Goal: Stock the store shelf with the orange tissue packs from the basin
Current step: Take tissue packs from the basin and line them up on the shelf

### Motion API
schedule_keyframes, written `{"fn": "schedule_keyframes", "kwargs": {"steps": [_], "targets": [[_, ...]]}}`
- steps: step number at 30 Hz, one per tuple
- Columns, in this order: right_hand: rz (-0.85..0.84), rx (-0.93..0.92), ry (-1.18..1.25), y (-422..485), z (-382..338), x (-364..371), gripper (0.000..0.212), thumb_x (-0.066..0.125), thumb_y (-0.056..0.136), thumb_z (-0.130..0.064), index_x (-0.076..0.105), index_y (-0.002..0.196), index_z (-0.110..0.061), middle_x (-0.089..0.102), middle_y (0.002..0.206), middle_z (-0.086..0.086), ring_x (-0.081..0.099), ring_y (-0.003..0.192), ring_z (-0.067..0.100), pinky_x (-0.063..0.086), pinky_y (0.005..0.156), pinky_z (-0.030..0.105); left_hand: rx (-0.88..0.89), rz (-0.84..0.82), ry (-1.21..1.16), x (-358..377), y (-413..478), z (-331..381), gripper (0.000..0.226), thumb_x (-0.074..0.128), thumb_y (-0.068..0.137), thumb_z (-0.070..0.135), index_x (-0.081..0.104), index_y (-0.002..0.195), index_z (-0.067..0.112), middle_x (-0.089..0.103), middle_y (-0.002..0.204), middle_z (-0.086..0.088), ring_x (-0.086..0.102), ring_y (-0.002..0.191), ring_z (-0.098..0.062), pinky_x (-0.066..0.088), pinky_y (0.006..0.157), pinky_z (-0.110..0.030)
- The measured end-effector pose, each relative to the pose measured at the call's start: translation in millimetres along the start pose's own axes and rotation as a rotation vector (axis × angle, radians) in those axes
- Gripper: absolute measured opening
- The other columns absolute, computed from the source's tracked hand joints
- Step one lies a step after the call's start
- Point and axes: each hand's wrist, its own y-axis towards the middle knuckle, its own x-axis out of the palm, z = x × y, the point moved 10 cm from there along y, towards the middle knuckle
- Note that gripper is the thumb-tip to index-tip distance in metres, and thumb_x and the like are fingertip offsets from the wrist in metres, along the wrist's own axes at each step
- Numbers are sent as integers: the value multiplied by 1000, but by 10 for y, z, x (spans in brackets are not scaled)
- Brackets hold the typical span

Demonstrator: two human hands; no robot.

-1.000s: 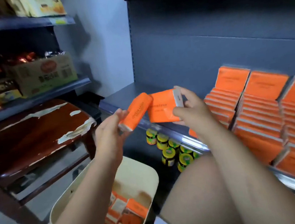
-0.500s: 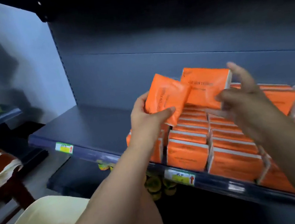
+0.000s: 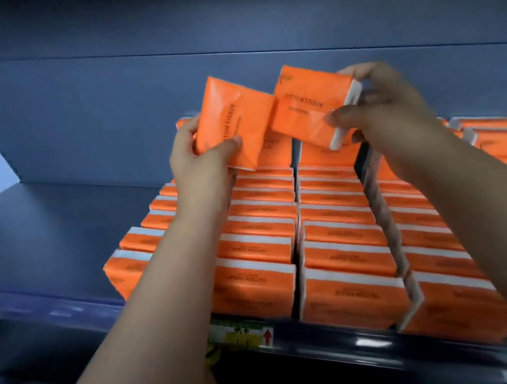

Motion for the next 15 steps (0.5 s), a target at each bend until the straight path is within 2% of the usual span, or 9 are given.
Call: {"fn": "schedule_keyframes", "kwargs": {"steps": [2,3,4,6,7,10,13,15], "targets": [[1,-36,-110,85,58,-39,50,76,74,1,67,107,-36,70,102,0,71,87,12,61,73,35,-4,8,37,3,58,-32,45,74,80,-5,67,118,18,74,108,-8,73,103,-37,59,86,-63],[0,-58,-167,111,83,-39,51,74,73,3,67,105,-35,69,99,-7,69,85,3,62,75,31,15,5,82,7,80,-15,45,74,80,-5,67,117,20,74,106,-4,74,100,-29,60,87,-59],[-13,-85,-229,123,87,-16,50,72,72,5,68,106,-32,67,95,-14,66,81,-6,59,74,21,43,-1,139,0,96,9,46,74,80,-6,67,116,22,74,104,0,75,95,-19,61,89,-53],[-24,-126,-379,134,107,12,45,70,74,2,68,107,-28,65,92,-20,62,81,-10,47,67,4,88,-14,234,-19,117,32,49,75,80,-4,67,117,27,72,105,8,72,91,-6,61,91,-43],[-17,-149,-461,144,126,11,43,68,75,-2,67,108,-28,67,95,-19,62,86,-5,45,70,5,101,-20,260,-32,129,32,49,76,80,-2,66,116,30,71,107,10,71,93,-5,61,92,-42],[-17,-232,-652,175,178,17,42,61,78,-2,67,112,-26,70,106,-6,64,100,16,49,84,25,117,-18,293,-70,149,23,48,75,82,1,63,111,36,67,107,15,68,93,1,60,92,-36],[-7,-231,-756,221,268,-13,47,55,79,3,67,116,-24,70,110,3,63,104,26,41,79,26,144,-37,324,-48,138,31,49,72,83,-1,61,117,32,64,106,19,63,84,12,55,82,-18],[-5,-223,-810,248,317,-9,50,57,77,3,66,117,-24,70,113,4,63,106,29,41,79,28,160,-66,350,-15,135,29,50,69,83,-5,62,120,27,65,103,19,62,82,15,50,75,-12]]}}
